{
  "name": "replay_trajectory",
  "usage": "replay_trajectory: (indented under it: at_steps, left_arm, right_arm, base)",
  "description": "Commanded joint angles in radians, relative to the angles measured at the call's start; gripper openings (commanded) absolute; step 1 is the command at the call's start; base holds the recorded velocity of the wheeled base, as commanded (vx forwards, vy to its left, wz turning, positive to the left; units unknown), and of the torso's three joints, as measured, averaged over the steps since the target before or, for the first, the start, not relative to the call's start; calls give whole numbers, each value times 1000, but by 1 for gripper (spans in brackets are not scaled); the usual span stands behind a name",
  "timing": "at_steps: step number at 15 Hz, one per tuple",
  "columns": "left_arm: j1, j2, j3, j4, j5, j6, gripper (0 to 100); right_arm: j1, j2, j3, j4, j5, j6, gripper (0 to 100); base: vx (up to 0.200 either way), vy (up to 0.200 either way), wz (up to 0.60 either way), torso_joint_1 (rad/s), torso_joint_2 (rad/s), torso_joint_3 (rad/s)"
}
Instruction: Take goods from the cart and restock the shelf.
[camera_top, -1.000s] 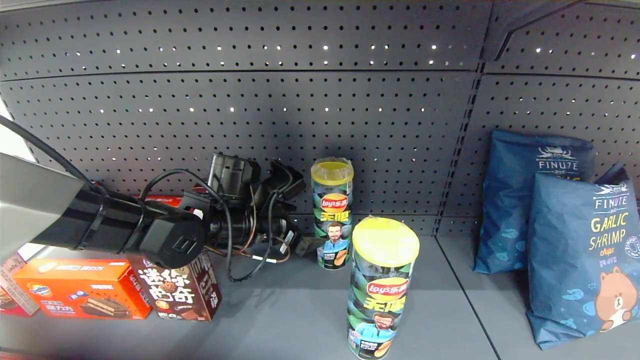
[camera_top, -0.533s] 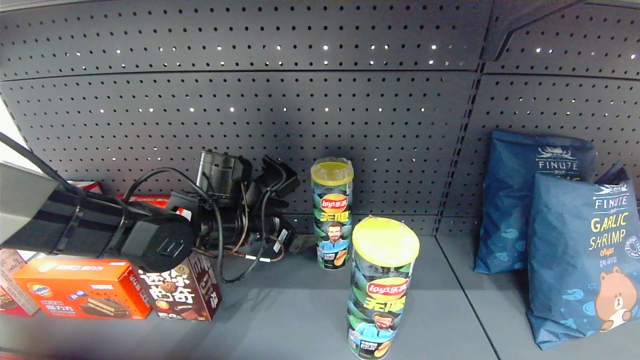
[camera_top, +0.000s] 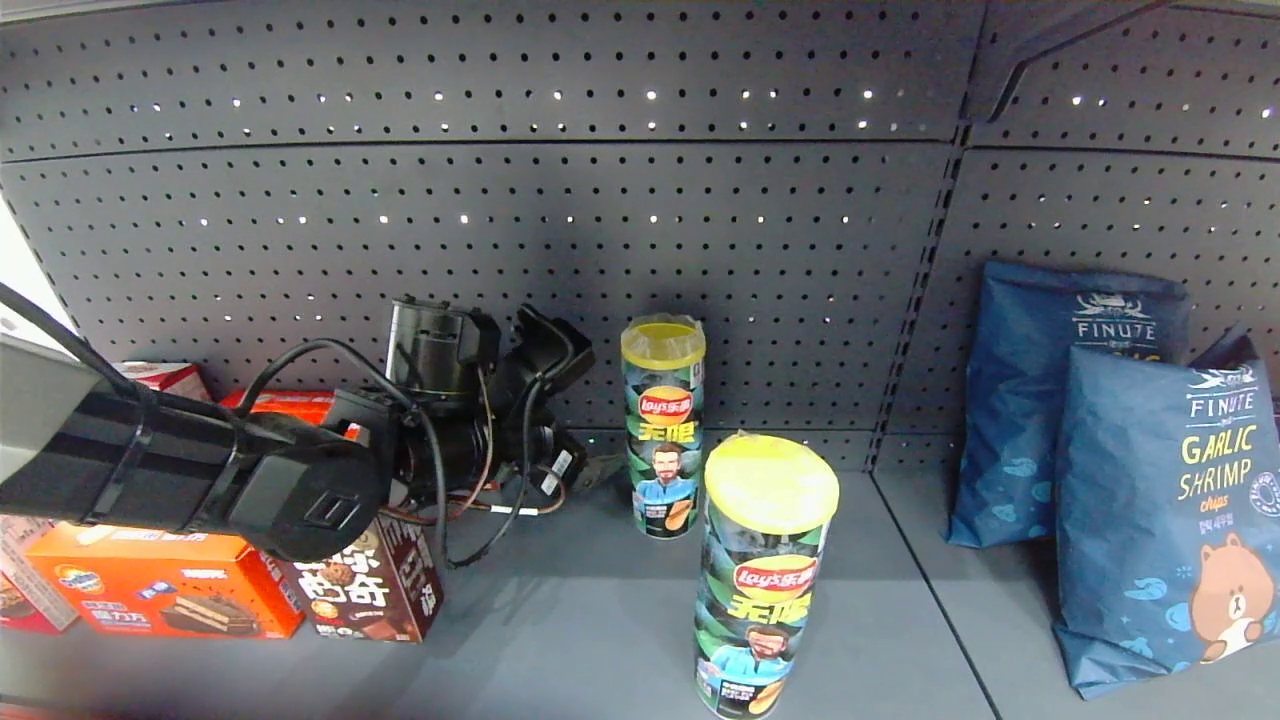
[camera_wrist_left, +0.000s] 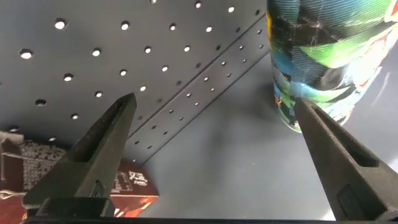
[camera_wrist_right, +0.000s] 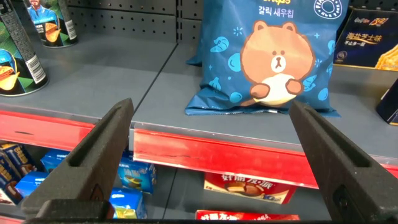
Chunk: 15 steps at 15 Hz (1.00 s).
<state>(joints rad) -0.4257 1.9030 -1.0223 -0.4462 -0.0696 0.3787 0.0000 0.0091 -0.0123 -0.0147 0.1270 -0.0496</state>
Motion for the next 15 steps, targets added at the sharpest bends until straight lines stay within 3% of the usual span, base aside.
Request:
replay_trajectory:
  at_steps: [1,6,15]
  left_arm:
    - [-4,1,2,0,10,0,100]
    - [-2,1,2,0,63,2,100]
    - [-33,27,-4,1,80,-8,100]
  right_arm:
    - [0,2,2,-1,0,0,100]
    - [0,2,0,-1,0,-1,100]
    - [0,2,2,-1,0,-1,100]
  base:
    - [0,0,0,0,0,0]
    - [0,0,0,0,0,0]
    - [0,0,0,0,0,0]
